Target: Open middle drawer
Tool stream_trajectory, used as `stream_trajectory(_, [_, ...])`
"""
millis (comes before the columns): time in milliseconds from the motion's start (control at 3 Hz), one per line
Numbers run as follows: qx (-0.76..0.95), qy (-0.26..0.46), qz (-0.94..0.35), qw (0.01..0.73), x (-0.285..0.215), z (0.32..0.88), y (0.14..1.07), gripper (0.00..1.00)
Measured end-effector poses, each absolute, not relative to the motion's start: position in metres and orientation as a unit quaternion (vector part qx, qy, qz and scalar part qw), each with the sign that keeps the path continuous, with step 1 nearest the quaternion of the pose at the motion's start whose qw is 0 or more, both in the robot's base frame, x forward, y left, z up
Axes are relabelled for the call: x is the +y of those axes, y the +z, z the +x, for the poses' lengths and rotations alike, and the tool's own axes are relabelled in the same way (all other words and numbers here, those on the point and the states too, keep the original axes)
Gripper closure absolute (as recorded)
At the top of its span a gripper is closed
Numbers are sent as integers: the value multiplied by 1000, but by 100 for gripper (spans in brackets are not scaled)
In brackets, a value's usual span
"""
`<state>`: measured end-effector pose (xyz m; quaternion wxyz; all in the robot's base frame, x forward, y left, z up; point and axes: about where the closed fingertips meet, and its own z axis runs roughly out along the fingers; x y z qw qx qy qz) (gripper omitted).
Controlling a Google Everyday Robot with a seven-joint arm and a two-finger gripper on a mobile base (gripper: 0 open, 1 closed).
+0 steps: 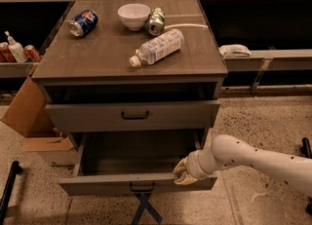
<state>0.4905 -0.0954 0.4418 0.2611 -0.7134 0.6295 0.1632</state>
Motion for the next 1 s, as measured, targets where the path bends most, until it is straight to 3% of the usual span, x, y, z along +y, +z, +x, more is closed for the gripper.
stream_trajectory(333, [629, 165, -714, 260, -94, 489, 440, 30])
stream_trajectory(667, [628, 167, -714, 260, -93, 488, 439, 5])
stream_trajectory(1000, [628, 168, -714, 260, -92, 488, 439, 0])
